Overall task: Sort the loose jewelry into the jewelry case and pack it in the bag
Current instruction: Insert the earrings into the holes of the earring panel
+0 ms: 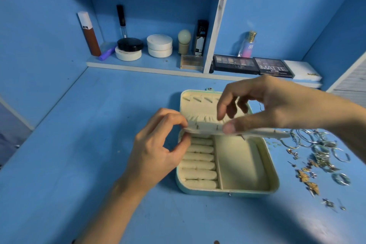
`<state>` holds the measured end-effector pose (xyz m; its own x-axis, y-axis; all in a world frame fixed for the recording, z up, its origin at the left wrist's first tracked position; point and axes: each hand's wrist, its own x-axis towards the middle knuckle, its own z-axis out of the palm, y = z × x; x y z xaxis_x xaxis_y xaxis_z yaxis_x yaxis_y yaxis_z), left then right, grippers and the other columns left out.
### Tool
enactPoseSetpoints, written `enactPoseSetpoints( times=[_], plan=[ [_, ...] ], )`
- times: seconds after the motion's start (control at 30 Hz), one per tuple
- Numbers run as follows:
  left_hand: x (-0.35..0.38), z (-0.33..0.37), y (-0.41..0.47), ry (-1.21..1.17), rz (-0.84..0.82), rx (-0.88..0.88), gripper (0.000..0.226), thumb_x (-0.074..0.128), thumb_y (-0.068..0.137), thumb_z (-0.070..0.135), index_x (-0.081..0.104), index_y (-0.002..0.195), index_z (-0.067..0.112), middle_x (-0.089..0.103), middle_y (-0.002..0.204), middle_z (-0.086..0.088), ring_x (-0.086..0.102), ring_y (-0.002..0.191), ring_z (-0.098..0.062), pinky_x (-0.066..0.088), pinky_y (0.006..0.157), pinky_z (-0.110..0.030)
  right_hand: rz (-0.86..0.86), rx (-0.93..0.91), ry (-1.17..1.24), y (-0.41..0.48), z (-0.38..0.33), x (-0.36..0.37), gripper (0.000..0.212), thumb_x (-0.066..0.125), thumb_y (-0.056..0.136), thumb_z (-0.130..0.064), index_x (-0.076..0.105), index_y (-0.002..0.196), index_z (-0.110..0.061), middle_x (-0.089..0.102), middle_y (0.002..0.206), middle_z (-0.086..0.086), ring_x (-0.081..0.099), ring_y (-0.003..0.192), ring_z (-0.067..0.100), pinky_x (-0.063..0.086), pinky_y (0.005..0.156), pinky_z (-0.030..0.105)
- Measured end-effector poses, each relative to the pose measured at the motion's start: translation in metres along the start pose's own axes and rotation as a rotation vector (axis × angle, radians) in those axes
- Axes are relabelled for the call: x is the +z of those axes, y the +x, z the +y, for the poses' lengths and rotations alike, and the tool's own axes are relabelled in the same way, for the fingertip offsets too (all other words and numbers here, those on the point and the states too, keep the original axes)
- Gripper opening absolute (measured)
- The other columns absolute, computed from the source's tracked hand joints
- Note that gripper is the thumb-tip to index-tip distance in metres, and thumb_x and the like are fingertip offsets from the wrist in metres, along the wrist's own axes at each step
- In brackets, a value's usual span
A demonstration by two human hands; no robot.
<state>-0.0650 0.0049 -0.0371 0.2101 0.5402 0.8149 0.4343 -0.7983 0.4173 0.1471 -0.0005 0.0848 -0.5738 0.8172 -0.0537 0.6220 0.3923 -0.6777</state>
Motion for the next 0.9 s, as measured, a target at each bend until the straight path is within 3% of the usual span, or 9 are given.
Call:
enactPoseSetpoints(
  times=[0.1, 0.23, 0.47, 0.57, 0.63, 0.73, 0.9],
  plan=[
    [0.002, 0.001, 0.002, -0.05, 0.015, -0.083, 0.012, 0.07, 0.075, -0.003, 0.061, 0.083, -0.001, 0.061, 0.082, -0.007, 0.06, 0.079, -0.016, 0.053, 0.073, -0.031, 0.0, -0.026, -0.252, -0.006, 0.001, 0.002, 0.037, 0.066, 0.064, -0.062, 0.06, 0.091, -0.038, 0.054, 0.084, -0.012, 0.052, 0.078, 0.012, 0.039, 0.066, 0.018],
    [0.002, 0.003, 0.005, -0.043, 0.004, -0.08, 0.012, 0.07, 0.076, 0.0, 0.061, 0.084, -0.002, 0.06, 0.084, -0.007, 0.059, 0.08, -0.016, 0.053, 0.073, -0.03, 0.06, -0.061, -0.346, -0.008, 0.002, 0.004, 0.021, 0.068, 0.07, -0.048, 0.06, 0.085, -0.036, 0.054, 0.078, -0.013, 0.052, 0.072, 0.007, 0.036, 0.064, 0.012],
    [0.0, 0.005, 0.005, -0.03, 0.019, -0.021, 0.018, 0.067, 0.084, 0.013, 0.062, 0.082, -0.004, 0.061, 0.083, -0.008, 0.057, 0.081, -0.012, 0.047, 0.079, -0.017, 0.053, -0.048, -0.349, -0.007, 0.0, 0.005, 0.019, 0.067, 0.071, -0.048, 0.06, 0.084, -0.037, 0.056, 0.072, -0.013, 0.054, 0.069, 0.01, 0.037, 0.06, 0.016],
    [0.0, 0.003, 0.004, -0.005, 0.027, 0.001, 0.014, 0.066, 0.085, 0.011, 0.063, 0.083, -0.002, 0.062, 0.082, -0.008, 0.057, 0.08, -0.013, 0.047, 0.08, -0.016, 0.008, -0.055, -0.199, -0.004, -0.006, 0.001, 0.027, 0.065, 0.07, -0.057, 0.062, 0.085, -0.034, 0.057, 0.071, -0.009, 0.051, 0.062, 0.014, 0.04, 0.059, 0.028],
    [0.001, 0.002, 0.002, -0.005, 0.034, 0.022, 0.01, 0.067, 0.086, 0.011, 0.06, 0.087, 0.004, 0.062, 0.082, -0.007, 0.057, 0.08, -0.012, 0.046, 0.081, -0.015, 0.03, -0.062, -0.049, 0.002, -0.009, -0.001, 0.02, 0.067, 0.075, -0.047, 0.067, 0.085, -0.029, 0.058, 0.069, -0.003, 0.048, 0.062, 0.015, 0.041, 0.061, 0.033],
    [0.001, 0.001, 0.001, -0.009, 0.031, 0.038, 0.013, 0.066, 0.088, 0.013, 0.054, 0.091, 0.012, 0.062, 0.082, -0.006, 0.058, 0.08, -0.012, 0.046, 0.081, -0.015, 0.029, -0.051, 0.012, 0.019, -0.009, 0.004, 0.011, 0.063, 0.081, -0.028, 0.069, 0.09, -0.026, 0.059, 0.07, -0.002, 0.048, 0.063, 0.01, 0.041, 0.063, 0.03],
    [-0.002, 0.001, 0.0, 0.009, 0.023, 0.045, 0.009, 0.061, 0.091, 0.017, 0.053, 0.091, 0.014, 0.062, 0.084, -0.005, 0.057, 0.081, -0.011, 0.042, 0.085, -0.01, -0.135, 0.02, 0.06, 0.039, -0.01, 0.011, 0.011, 0.067, 0.084, -0.006, 0.068, 0.086, -0.016, 0.067, 0.075, 0.005, 0.057, 0.066, 0.006, 0.043, 0.065, 0.015]
  ],
)
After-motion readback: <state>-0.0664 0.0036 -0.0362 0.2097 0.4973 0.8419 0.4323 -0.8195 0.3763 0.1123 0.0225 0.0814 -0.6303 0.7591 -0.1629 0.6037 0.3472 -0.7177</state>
